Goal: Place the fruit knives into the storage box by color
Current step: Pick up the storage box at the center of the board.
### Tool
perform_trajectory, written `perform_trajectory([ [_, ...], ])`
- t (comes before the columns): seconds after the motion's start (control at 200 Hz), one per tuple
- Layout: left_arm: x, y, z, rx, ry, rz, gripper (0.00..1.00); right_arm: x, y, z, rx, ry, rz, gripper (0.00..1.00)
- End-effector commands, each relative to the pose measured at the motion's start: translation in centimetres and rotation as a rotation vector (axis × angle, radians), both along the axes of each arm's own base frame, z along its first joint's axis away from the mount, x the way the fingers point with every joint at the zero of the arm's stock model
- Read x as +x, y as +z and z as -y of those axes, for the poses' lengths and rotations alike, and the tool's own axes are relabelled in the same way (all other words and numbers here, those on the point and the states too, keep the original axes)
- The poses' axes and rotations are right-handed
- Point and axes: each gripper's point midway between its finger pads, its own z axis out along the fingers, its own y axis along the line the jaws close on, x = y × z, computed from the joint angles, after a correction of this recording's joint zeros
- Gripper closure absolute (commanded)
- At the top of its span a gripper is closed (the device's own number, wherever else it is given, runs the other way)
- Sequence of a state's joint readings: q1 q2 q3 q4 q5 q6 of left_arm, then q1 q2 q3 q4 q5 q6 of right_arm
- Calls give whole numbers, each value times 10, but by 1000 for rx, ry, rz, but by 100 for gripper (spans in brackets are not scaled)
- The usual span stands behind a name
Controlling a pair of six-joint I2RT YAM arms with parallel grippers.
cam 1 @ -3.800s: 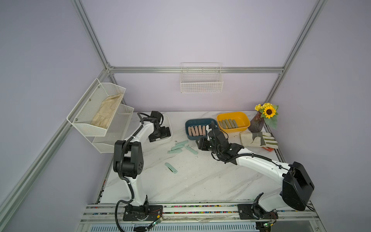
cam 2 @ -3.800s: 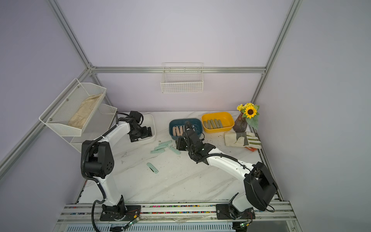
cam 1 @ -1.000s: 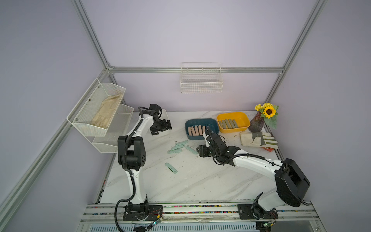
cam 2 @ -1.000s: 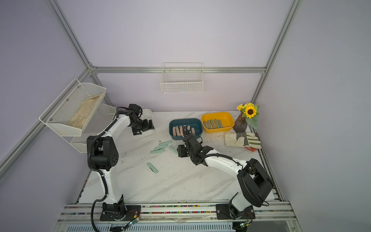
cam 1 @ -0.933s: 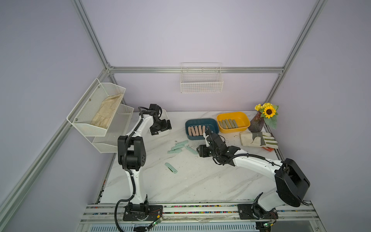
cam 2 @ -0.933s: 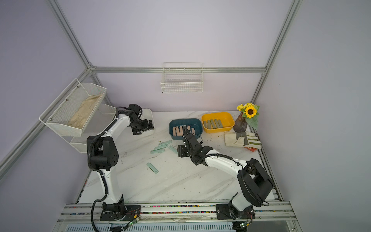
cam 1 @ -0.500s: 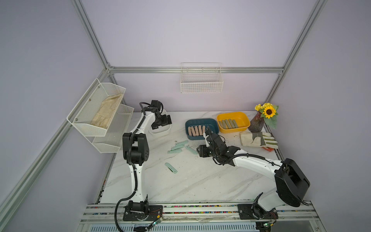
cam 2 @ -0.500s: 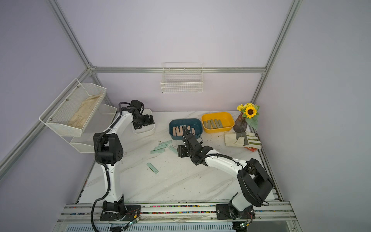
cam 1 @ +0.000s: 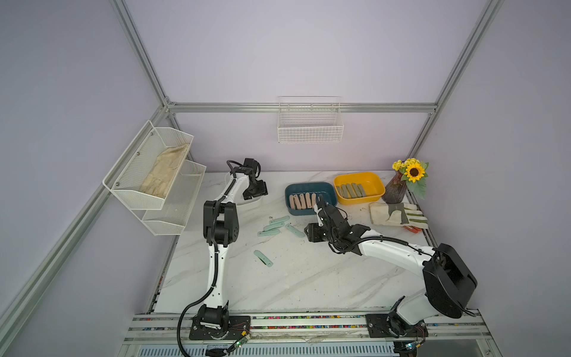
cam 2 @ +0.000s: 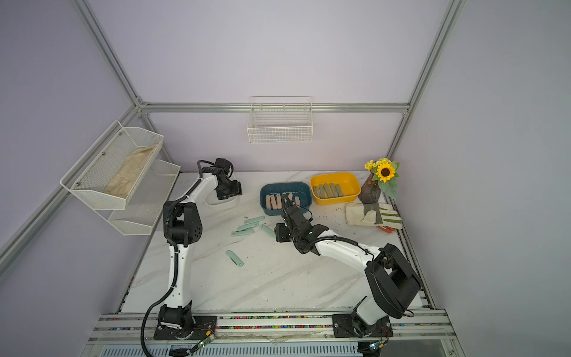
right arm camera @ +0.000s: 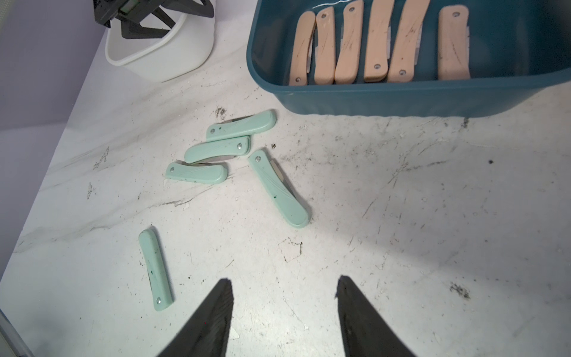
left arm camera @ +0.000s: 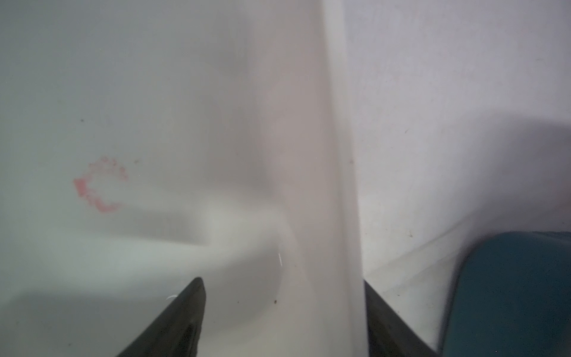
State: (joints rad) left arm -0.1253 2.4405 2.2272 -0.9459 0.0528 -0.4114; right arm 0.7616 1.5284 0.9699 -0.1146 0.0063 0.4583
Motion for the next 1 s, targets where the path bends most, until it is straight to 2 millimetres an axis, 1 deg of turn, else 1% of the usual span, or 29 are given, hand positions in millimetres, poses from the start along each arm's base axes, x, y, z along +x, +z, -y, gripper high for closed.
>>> perform_trajectory([
  [0.0, 26, 39, 5, -26, 11, 122, 37, 0, 12, 9, -4, -19, 23, 44],
  [0.055, 26, 36, 7, -30, 8, 118, 42, 0, 14, 10, -4, -21, 26, 44],
  [0.16, 24, 34, 9, -39, 2, 111, 55, 0, 17, 10, -1, -24, 31, 44],
  [0.225, 24, 34, 10, -44, -4, 110, 58, 1, 18, 10, -1, -24, 33, 45],
  [0.36, 22, 33, 12, -54, -16, 103, 59, 0, 23, 11, 4, -24, 38, 45],
  [0.445, 21, 34, 14, -63, -23, 102, 65, 0, 26, 12, 7, -29, 42, 45],
  [0.585, 18, 34, 17, -73, -43, 96, 79, 0, 30, 13, 10, -33, 49, 46],
  [0.715, 14, 35, 17, -77, -44, 91, 87, 0, 34, 15, 16, -37, 56, 46],
  [0.785, 12, 36, 17, -78, -47, 88, 100, 0, 35, 15, 17, -37, 57, 46],
  [0.86, 9, 41, 18, -87, -51, 90, 100, 0, 35, 15, 16, -37, 59, 46],
  [0.995, 1, 62, 17, -84, -58, 115, 100, 3, 38, 14, 11, -35, 69, 46],
])
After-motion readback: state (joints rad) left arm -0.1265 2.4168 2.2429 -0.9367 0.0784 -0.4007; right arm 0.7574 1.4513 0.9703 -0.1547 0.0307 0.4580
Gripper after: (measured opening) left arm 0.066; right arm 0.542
